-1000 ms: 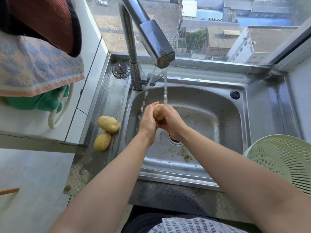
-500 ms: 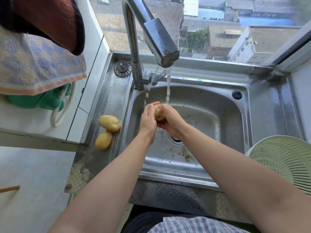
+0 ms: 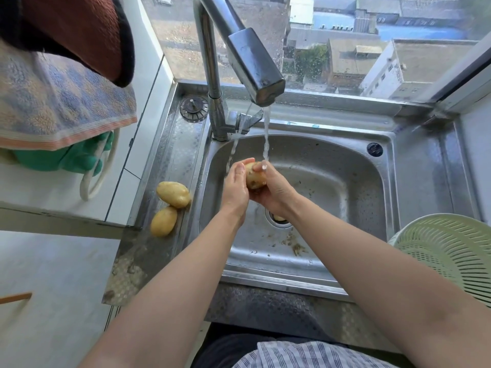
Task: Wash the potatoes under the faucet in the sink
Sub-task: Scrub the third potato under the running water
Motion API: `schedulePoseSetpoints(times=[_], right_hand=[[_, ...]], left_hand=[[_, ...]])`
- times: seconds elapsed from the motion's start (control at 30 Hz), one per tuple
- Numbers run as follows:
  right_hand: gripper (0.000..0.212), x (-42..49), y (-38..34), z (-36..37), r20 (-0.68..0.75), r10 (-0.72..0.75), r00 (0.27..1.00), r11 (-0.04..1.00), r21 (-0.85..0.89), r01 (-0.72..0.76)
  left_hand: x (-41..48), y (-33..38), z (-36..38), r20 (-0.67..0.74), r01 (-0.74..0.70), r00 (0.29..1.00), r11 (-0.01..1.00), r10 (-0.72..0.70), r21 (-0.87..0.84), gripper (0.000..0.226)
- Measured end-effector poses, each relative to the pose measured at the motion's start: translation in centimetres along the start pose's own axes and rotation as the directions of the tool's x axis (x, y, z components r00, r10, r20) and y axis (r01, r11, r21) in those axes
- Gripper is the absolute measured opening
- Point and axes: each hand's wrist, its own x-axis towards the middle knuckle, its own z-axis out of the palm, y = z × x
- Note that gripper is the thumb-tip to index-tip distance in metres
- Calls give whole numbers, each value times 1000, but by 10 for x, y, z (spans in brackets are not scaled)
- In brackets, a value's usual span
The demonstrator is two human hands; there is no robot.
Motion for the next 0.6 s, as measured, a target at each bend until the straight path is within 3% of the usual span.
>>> schedulePoseSetpoints(times=[0.2,0.33,0.47,0.6], right_hand=[[11,6,4,-2,-129,2,992,999,-41,-8],[22,5,5,-5,-32,46,998,998,-32,-47],[29,9,3,-3,-167,27,986,995,-88,-42],[18,4,5,-3,-44,37,998,997,-66,-40]], left_hand=[[-4,-1,1,25,-7,1000,1000,7,22,33],[-3,0,-1,26,-7,1000,1000,6,20,33],[-7,-1,2,34,-6,999,1000,5,19,32],[-4,2,-1,25,7,1000,1000,-8,6,33]])
